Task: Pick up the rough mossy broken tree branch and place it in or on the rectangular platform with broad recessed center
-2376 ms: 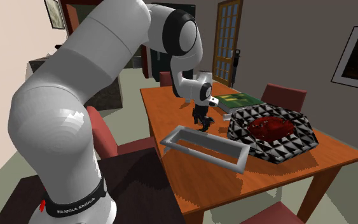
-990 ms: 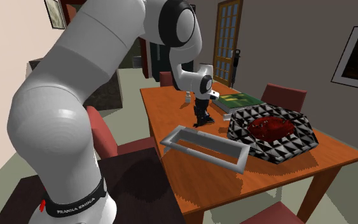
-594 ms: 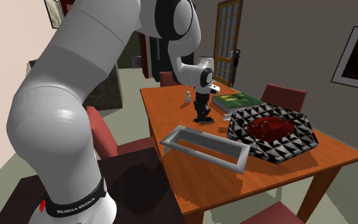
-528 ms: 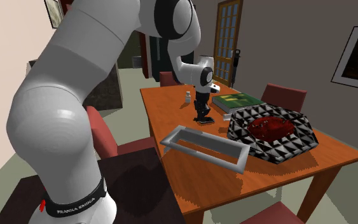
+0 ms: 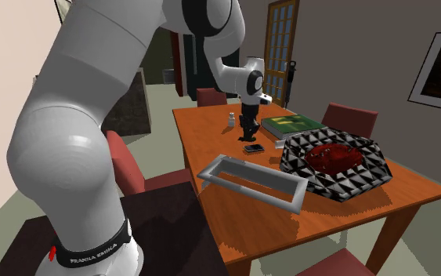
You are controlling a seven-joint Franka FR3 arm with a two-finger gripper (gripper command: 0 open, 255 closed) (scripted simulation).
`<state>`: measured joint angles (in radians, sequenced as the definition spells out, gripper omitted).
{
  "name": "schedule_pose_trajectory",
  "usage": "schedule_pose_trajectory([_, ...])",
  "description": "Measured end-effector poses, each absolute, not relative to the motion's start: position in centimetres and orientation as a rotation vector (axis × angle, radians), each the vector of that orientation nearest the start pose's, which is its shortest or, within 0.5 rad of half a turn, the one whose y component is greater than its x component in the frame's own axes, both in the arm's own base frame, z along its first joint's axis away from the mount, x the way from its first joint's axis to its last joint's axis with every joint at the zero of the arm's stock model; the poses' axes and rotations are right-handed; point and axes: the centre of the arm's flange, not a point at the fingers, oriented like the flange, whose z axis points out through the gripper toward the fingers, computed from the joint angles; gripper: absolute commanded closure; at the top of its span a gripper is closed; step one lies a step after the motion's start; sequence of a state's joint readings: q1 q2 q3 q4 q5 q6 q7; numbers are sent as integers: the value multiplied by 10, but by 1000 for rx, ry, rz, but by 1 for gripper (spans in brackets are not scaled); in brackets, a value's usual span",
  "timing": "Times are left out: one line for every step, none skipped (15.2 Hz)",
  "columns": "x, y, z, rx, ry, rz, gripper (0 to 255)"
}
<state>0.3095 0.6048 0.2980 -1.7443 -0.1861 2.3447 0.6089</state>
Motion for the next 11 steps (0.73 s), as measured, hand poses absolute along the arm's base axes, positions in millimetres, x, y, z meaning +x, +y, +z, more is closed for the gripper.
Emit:
schedule_pose_trajectory([561,364,248,-3097,-116,-7,255])
schedule_pose_trajectory([561,364,253,-3097,-116,-7,255])
schedule_pose_trajectory([561,363,258,-3097,-116,-7,255])
schedule_pose_trajectory([562,364,264,-3097,-116,-7,255])
schedule_pose_trajectory([561,363,270,-3097,-116,-7,255])
schedule_pose_trajectory([562,364,274,-3097,-116,-7,255])
schedule_pose_trajectory([562,364,278,-3097,-116,-7,255])
schedule_pose_trajectory([561,365,284,-3097,-116,-7,255])
schedule_pose_trajectory([561,365,292,-3097,-116,-7,255])
schedule_pose_trajectory([561,365,295,-3097,-116,-7,255])
schedule_pose_trajectory([559,360,294,-3096,-117,-7,255])
